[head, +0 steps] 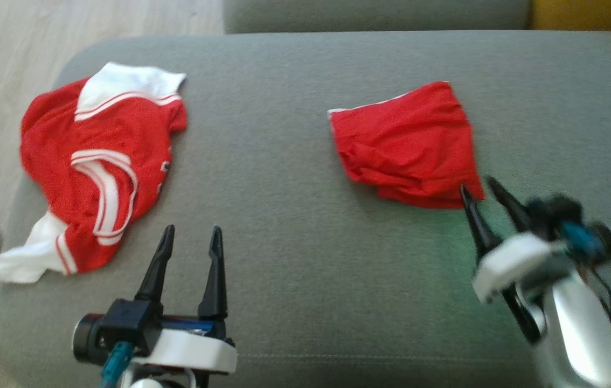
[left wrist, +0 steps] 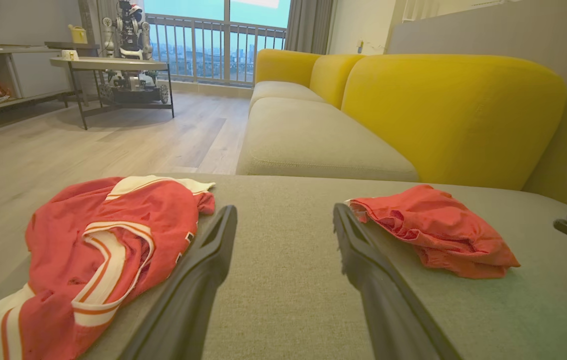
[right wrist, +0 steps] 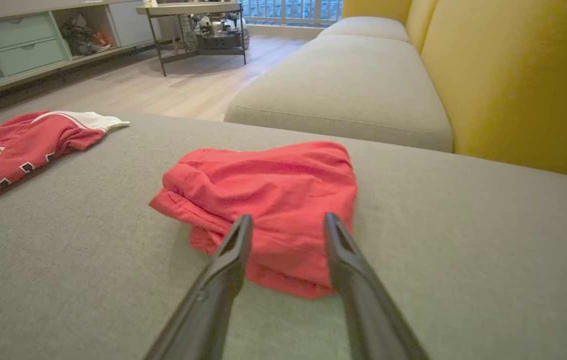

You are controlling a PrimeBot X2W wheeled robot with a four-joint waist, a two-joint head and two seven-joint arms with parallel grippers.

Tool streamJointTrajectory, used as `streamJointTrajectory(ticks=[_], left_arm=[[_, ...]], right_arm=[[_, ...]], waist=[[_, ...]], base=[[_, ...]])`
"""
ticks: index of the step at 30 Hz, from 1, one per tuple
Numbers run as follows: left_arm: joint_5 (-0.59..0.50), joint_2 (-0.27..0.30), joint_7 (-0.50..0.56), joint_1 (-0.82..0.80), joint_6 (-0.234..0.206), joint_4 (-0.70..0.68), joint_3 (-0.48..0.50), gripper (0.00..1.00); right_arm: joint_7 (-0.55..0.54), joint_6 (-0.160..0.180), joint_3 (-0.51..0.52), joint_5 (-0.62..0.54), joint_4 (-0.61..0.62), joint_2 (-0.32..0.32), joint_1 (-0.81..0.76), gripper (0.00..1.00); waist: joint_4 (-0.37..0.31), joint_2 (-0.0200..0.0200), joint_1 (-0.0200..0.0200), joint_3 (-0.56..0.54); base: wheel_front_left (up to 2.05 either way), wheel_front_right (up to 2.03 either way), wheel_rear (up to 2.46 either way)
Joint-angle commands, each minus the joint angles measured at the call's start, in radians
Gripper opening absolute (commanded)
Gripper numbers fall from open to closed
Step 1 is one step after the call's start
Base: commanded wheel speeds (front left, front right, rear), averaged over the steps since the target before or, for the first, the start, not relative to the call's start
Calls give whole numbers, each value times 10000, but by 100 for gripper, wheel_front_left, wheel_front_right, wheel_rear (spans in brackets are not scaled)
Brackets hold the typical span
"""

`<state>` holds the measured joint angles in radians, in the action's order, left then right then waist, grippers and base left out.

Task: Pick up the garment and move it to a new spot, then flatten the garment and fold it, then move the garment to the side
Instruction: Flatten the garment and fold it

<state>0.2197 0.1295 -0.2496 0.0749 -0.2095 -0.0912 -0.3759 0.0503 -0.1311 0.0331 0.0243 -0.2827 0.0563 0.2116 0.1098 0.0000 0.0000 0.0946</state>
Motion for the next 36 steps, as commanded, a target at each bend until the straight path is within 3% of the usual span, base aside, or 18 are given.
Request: streamJointTrajectory(ticks=[1,7,14,21,30,31,32,36], left_arm=[[-118,-14,-120,-551,40,-316,233,100],[-180,-235,-121,-866,249,-172,-126,100],[-177,-427,-121,-1211,405,44,-282,100],[-161,-570,-122,-1379,474,251,-291,100],[-142,-590,-122,-1337,474,377,149,100],[-177,-583,-122,-1268,473,368,229,100],[-177,-583,-122,-1268,473,368,229,100],[-230,-576,-122,-1039,440,346,356,100]], right_arm=[[-108,4,-435,-111,-2,121,1016,0],[-74,4,-1346,-619,-2258,694,3164,0],[217,4,-2056,-1229,-5408,1034,5147,0],[918,4,-3288,-795,-7713,454,5824,0],[1053,4,-6033,1131,-8496,18,5245,0],[779,4,-6693,1974,-8241,-23,4921,0],[779,4,-6693,1974,-8241,-23,4921,0],[762,4,-7525,3719,-7062,-32,4436,0]], waist=[[358,0,0,206],[1103,0,0,601],[1488,0,0,969],[1526,0,0,1025],[1206,0,0,681],[1085,0,0,531],[1085,0,0,531],[801,0,0,149]], base=[[0,0,0],[0,0,0],[0,0,0],[0,0,0],[0,0,0],[0,0,0],[0,0,0],[0,0,0]])
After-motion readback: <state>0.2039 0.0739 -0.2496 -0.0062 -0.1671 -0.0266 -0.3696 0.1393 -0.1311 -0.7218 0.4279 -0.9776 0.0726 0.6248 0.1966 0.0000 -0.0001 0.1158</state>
